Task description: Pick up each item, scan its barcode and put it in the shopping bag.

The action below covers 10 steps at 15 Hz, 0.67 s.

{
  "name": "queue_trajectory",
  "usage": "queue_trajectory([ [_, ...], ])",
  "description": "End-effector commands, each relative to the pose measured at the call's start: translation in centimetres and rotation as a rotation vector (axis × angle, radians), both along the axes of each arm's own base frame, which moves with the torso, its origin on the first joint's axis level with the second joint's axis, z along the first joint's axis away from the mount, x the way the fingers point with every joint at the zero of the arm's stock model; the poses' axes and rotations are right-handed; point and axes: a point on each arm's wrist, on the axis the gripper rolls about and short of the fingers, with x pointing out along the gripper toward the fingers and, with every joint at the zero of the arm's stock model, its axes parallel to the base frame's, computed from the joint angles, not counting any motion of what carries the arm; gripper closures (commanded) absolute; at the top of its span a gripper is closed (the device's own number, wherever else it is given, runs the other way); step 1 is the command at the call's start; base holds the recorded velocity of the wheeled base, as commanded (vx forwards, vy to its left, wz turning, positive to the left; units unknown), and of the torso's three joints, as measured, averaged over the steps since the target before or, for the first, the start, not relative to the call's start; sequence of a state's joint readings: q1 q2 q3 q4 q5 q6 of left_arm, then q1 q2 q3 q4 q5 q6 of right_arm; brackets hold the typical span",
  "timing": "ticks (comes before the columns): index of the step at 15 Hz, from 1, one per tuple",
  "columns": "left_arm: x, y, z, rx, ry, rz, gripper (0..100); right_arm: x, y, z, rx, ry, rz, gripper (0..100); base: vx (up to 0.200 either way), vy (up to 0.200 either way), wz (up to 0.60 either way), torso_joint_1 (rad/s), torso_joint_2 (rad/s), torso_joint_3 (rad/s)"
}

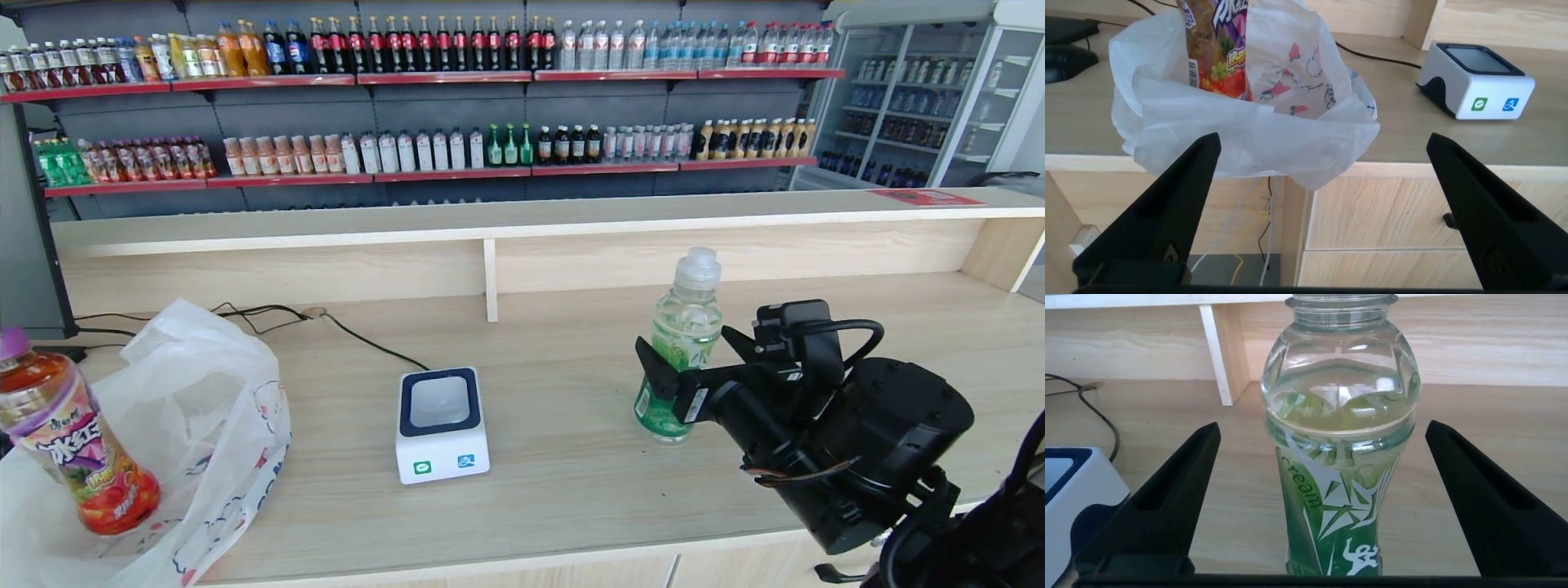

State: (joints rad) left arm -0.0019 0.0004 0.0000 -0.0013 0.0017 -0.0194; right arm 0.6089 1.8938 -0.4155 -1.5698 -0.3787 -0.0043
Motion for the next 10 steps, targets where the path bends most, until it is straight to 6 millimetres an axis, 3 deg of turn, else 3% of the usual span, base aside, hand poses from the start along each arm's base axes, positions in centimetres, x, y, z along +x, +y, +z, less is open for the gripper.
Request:
queue_trajectory([
  [1, 0.0, 0.0, 0.0, -0.001, -0.001, 0.002, 0, 0.8, 0.6, -0.4, -0.006, 0.001, -0.001, 0, 0.0, 0.0, 0.0, 0.0, 0.0, 0.0],
  [5, 0.0, 0.0, 0.0, 0.001, -0.001, 0.0, 0, 1.6, 0.2, -1.5, -0.023, 0.031, -0.026, 0, 0.0, 0.0, 0.0, 0.0, 0.0, 0.0],
  [10, 0.0, 0.0, 0.0, -0.001, -0.001, 0.0, 0, 2.6, -0.1, -0.7, -0.002, -0.005, -0.053, 0, 0.0, 0.0, 0.0, 0.0, 0.0, 0.0],
])
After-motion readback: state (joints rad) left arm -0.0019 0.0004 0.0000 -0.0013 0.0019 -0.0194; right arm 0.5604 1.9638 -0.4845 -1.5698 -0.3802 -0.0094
